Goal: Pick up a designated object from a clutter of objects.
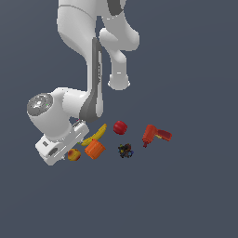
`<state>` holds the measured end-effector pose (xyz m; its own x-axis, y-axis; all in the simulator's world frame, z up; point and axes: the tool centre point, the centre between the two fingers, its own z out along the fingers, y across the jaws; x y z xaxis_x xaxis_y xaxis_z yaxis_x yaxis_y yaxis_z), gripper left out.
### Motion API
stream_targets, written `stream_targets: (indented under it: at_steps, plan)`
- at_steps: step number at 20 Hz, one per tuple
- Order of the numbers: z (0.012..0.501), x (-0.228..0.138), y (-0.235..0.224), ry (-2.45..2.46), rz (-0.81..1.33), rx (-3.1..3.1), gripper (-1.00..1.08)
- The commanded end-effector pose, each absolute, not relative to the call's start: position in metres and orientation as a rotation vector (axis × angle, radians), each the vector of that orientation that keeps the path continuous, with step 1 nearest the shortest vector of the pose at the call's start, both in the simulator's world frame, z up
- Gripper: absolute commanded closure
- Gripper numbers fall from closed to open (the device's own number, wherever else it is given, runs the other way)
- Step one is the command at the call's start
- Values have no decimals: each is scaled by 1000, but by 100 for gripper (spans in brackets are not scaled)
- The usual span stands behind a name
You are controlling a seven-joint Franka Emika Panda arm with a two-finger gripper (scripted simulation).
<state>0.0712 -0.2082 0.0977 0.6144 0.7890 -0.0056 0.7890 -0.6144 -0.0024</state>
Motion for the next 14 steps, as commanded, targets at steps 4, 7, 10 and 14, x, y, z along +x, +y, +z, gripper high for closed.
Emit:
stream_targets:
  at_steps: [4, 7, 10, 14]
  plan:
    - [87, 71, -220, 1443, -2, 2791, -92]
    - [84, 71, -222, 1457, 0, 2783, -92]
    - [84, 70, -222, 1454, -1, 2785, -92]
    - [78, 70, -222, 1455, -1, 2785, -92]
